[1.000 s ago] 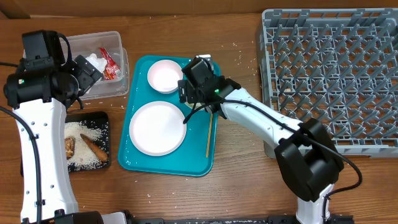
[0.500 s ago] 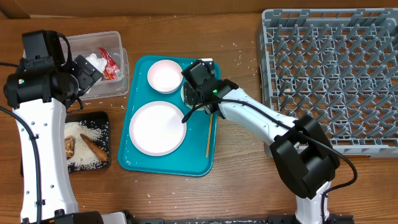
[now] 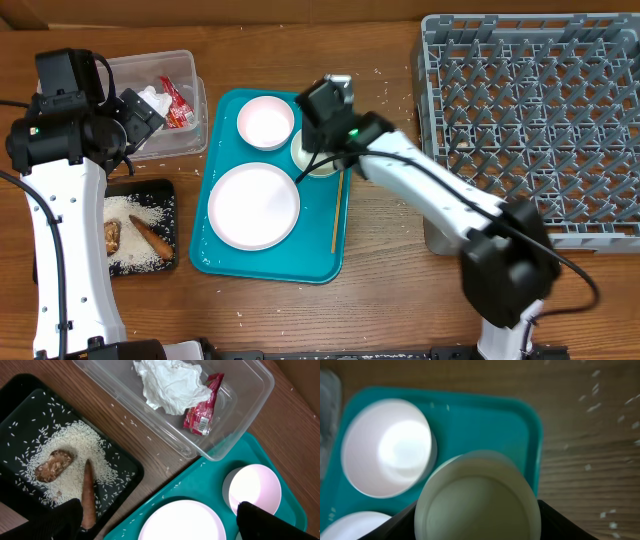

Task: Sort waste into correct bins and load items into the dishwasher
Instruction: 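Grasp the pale green cup on the teal tray with the right gripper, then carry the cup right and set it upside down in the rack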

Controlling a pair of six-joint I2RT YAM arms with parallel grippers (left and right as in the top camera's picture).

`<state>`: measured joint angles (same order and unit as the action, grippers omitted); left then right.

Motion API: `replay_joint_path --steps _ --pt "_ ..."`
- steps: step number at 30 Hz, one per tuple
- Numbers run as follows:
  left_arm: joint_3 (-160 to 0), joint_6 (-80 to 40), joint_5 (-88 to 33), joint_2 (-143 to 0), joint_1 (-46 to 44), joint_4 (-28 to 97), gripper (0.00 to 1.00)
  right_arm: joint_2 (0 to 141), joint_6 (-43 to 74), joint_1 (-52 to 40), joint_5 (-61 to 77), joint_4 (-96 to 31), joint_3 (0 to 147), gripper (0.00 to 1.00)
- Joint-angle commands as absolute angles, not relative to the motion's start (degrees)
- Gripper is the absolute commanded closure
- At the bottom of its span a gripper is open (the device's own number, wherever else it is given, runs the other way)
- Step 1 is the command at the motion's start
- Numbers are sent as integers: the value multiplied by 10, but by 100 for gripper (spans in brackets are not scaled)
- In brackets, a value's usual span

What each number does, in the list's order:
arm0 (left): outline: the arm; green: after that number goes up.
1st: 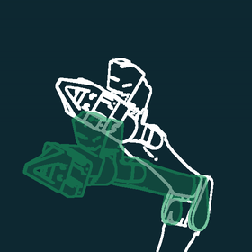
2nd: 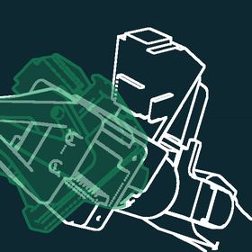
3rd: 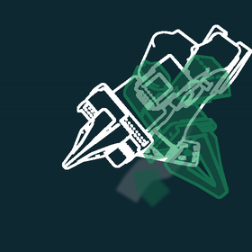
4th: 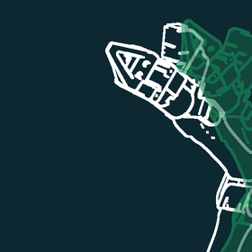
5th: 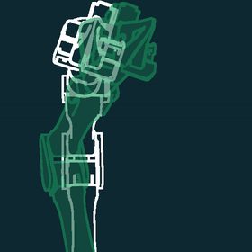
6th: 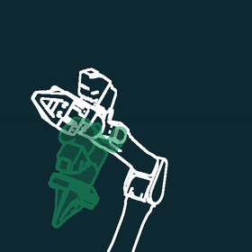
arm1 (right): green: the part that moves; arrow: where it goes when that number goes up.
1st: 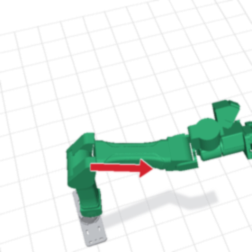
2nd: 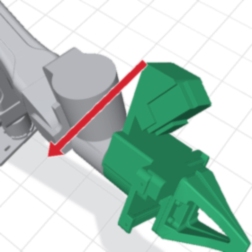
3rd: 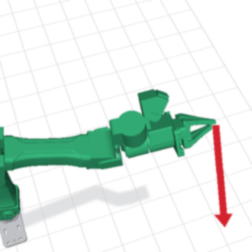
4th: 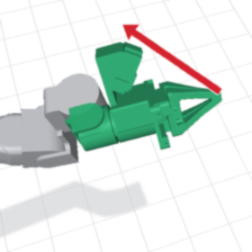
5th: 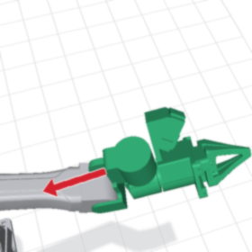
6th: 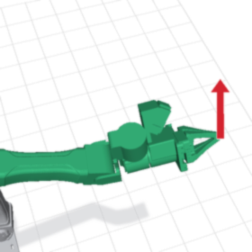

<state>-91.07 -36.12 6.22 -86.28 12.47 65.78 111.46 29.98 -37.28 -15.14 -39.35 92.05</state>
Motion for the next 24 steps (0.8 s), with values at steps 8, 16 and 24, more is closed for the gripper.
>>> replay_joint_path --steps 8,16,24 --pt "-912 -369 62 -863 126 658 0 953 282 -136 -180 -465 966 40" --pt "-912 -369 62 -863 126 658 0 966 262 80 -177 -525 965 37" --pt "-912 -369 62 -863 126 658 0 1014 240 179 -149 -532 963 27"
